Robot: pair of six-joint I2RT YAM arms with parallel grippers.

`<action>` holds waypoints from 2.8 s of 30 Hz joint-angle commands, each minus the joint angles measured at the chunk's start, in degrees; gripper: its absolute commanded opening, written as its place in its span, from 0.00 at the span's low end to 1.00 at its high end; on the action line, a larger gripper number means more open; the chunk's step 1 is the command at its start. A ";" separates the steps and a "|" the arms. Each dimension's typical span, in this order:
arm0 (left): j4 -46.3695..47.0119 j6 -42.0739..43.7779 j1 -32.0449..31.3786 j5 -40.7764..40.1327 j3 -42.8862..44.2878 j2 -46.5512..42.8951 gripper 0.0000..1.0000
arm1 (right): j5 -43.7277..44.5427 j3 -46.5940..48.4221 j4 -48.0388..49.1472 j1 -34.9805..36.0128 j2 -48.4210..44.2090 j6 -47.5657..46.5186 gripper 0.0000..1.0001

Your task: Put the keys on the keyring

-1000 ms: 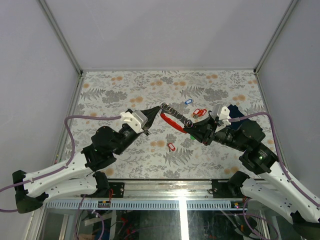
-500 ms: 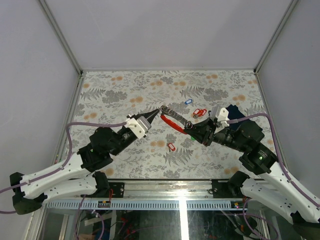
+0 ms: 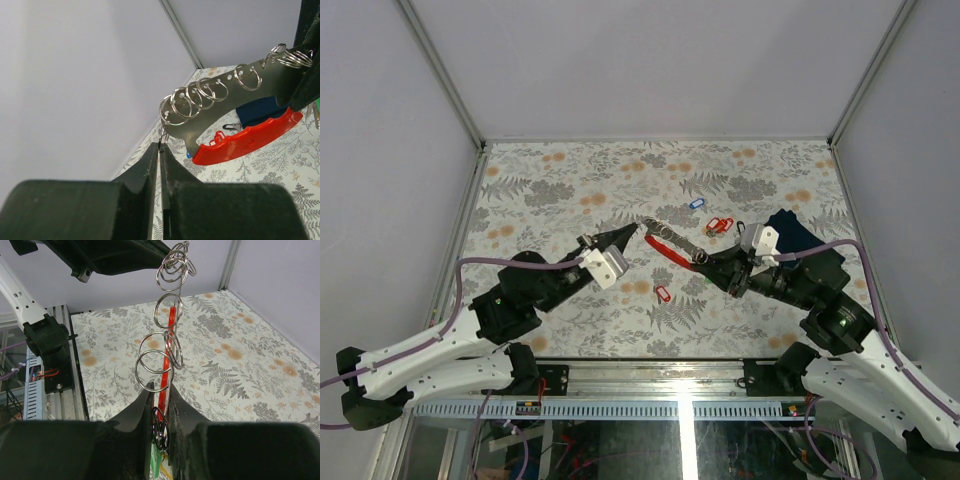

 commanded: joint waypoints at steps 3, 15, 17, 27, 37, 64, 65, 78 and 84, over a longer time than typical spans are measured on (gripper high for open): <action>1.18 -1.56 0.17 0.07 -0.95 -1.39 0.00 | -1.39 -2.63 6.28 0.29 -3.13 -5.45 0.02; 2.58 -10.20 0.21 0.89 -3.46 -1.07 0.00 | -1.09 -2.58 6.40 0.30 -3.68 -6.98 0.01; 2.56 -13.10 0.20 0.83 -3.77 -1.00 0.02 | 0.01 -1.15 4.34 0.33 -2.99 -6.85 0.00; -6.55 -49.52 0.21 -12.44 -3.94 -5.00 0.44 | 3.05 -0.71 2.01 0.26 -3.32 -12.56 0.00; -8.73 -88.69 0.25 -18.10 -6.82 -9.96 0.54 | -0.49 -5.15 6.36 0.32 -4.01 -27.68 0.04; 20.78 -107.24 0.33 -14.67 -12.48 -5.50 0.78 | -2.45 -9.67 24.68 0.32 1.66 -39.96 0.06; 21.62 -107.26 0.30 -14.42 -12.21 -5.01 0.78 | -2.64 -9.55 25.01 0.30 2.12 -39.91 0.06; 25.19 -107.09 0.33 -13.94 -11.20 -1.64 0.74 | -4.48 -8.42 26.65 0.27 2.41 -37.94 0.06; 27.48 -106.10 0.29 -14.74 -10.70 -1.25 0.66 | -4.39 -8.56 25.94 0.32 1.87 -37.61 0.06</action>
